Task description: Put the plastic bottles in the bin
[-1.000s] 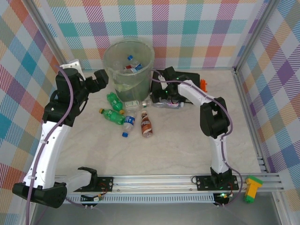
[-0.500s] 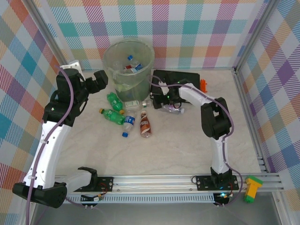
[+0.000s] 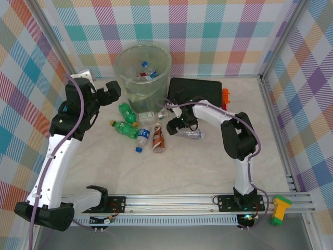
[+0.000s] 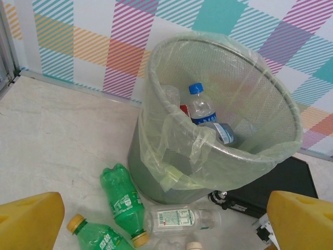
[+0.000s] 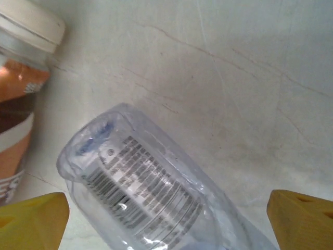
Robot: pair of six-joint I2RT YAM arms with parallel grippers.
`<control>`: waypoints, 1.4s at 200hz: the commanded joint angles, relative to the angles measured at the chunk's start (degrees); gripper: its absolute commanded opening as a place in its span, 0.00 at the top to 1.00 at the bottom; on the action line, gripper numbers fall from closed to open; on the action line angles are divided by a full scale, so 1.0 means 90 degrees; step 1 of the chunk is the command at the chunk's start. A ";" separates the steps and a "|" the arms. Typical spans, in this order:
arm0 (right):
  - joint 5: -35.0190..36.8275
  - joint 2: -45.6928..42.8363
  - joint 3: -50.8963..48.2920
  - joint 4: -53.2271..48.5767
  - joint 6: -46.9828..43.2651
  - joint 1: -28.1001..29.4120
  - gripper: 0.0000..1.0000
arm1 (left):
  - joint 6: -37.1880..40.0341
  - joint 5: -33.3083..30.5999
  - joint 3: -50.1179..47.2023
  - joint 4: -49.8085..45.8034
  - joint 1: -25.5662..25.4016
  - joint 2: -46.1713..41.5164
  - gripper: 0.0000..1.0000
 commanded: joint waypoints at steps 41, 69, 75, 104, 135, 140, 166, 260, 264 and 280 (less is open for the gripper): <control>0.0420 -0.0333 -0.0599 -0.0173 -0.0358 0.0214 0.03 | 0.0055 -0.0121 -0.0204 -0.0044 -0.0052 -0.0304 0.00; 0.0415 -0.0176 -0.0452 -0.0218 -0.0354 0.0272 0.14 | -0.0007 -0.0070 -0.0196 -0.0041 -0.0052 -0.0288 0.01; 0.0420 -0.0118 -0.0419 -0.0223 -0.0359 0.0282 0.16 | -0.0017 -0.0061 -0.0200 -0.0032 -0.0052 -0.0288 0.00; 0.0459 0.0130 -0.0196 -0.0275 -0.0359 0.0319 0.23 | -0.0022 -0.0064 -0.0138 -0.0103 -0.0052 -0.0305 0.01; 0.0494 -0.0052 -0.0405 -0.0184 -0.0297 0.0321 0.41 | -0.0021 -0.0118 -0.0120 -0.0231 -0.0052 -0.0442 0.01; 0.0499 -0.0129 -0.0472 -0.0147 -0.0285 0.0321 0.42 | -0.0014 -0.0130 -0.0124 -0.0248 -0.0052 -0.0468 0.01; 0.0562 -0.0409 -0.0695 -0.0009 -0.0212 0.0326 0.45 | -0.0031 -0.0162 -0.0166 -0.0255 -0.0052 -0.0535 0.01; 0.0159 -0.1820 -0.0178 -0.0253 0.0784 0.0172 0.49 | -0.0127 0.0084 -0.0072 -0.0183 -0.0055 -0.0435 0.01; 0.0083 -0.1881 -0.0069 -0.0257 0.0858 0.0143 0.49 | -0.0131 0.0078 -0.0056 -0.0179 -0.0053 -0.0431 0.01; -0.0322 -0.2028 0.0403 -0.0237 0.1207 -0.0011 0.48 | -0.0122 0.0111 -0.0021 -0.0163 -0.0053 -0.0400 0.00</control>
